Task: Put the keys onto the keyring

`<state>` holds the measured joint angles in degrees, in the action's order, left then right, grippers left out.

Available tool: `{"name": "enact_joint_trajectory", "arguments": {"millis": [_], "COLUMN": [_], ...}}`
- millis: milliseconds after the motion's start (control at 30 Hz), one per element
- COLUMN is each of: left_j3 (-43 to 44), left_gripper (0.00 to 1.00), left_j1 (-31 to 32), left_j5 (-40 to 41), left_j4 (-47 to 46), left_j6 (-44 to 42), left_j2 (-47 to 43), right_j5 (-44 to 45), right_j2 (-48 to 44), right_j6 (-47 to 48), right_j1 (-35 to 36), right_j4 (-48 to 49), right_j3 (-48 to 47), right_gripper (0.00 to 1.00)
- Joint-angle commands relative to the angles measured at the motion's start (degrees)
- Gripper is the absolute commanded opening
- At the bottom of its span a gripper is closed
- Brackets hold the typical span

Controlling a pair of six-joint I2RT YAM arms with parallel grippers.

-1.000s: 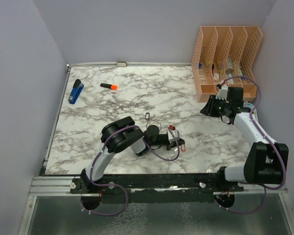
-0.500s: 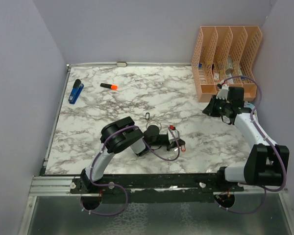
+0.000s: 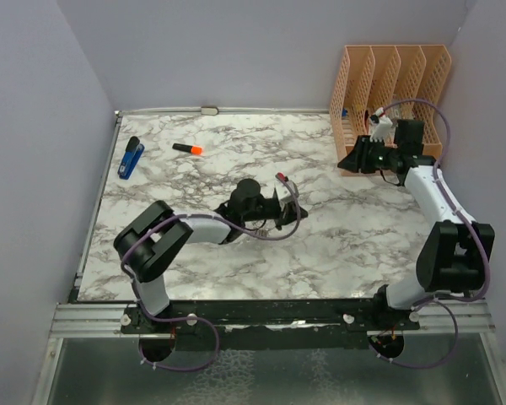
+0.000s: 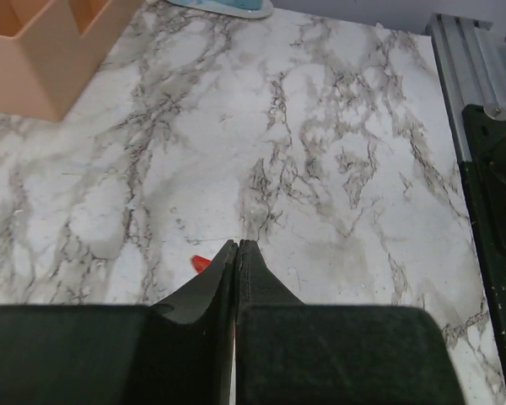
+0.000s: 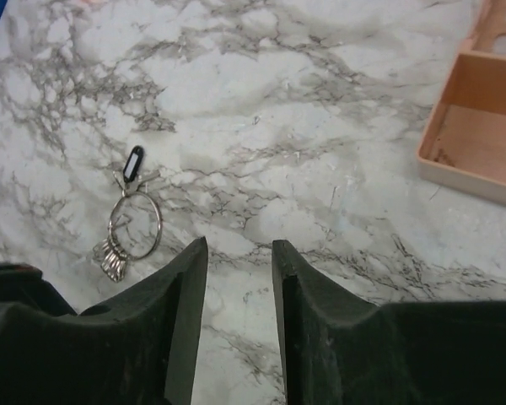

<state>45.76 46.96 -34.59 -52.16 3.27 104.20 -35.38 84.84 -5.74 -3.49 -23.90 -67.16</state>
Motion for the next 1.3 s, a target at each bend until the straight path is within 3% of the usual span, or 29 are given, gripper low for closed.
{"name": "enact_joint_trajectory", "arguments": {"millis": [0,100,133,167,333,500,633,767,1000,1133,1267], "left_j3": [3.3,6.0,6.9,7.7,13.1,17.1,19.2,21.8,23.5,23.5,22.8], "left_gripper": [0.00,0.00,0.00,0.00,0.00,0.00,0.00,0.00,0.00,0.00,0.00], "left_j1": [-4.5,-9.2,-10.8,-12.5,-19.9,-25.9,-31.7,-37.3,-46.0,-49.7,-52.6], "left_j5": [-5.6,-8.9,-10.0,-10.9,-13.3,-11.9,-11.6,-10.4,-11.4,-12.8,-13.2], "left_j4": [16.4,23.5,25.6,27.3,36.0,41.6,43.8,46.9,46.2,45.9,45.7], "left_j6": [3.7,6.1,6.9,7.5,7.9,6.4,6.9,6.1,7.7,8.5,8.6], "left_j2": [-7.5,-11.5,-12.3,-13.0,-15.9,-17.8,-19.2,-20.0,-20.7,-21.1,-21.8], "right_j5": [-9.2,2.7,6.7,9.8,9.8,2.8,0.2,4.9,19.2,21.9,20.0], "right_j2": [-0.9,-10.8,-14.4,-17.1,-21.4,-14.1,-9.8,-5.1,1.8,6.5,7.4], "right_j6": [1.5,7.6,9.2,10.5,9.1,4.7,5.4,6.5,7.8,6.8,11.5], "right_j1": [1.6,9.8,13.2,15.7,17.4,17.4,17.7,19.9,33.8,38.8,40.0], "right_j4": [0.6,3.5,5.6,7.3,13.1,11.3,9.1,-0.3,-6.3,-9.8,-8.7], "right_j3": [0.1,0.9,1.5,1.9,4.0,1.6,0.0,-4.9,-6.0,-7.6,-4.7], "right_gripper": [0.48,0.78,0.95,1.00,0.99,0.99,0.94,0.81,0.63,0.58,0.56]}}
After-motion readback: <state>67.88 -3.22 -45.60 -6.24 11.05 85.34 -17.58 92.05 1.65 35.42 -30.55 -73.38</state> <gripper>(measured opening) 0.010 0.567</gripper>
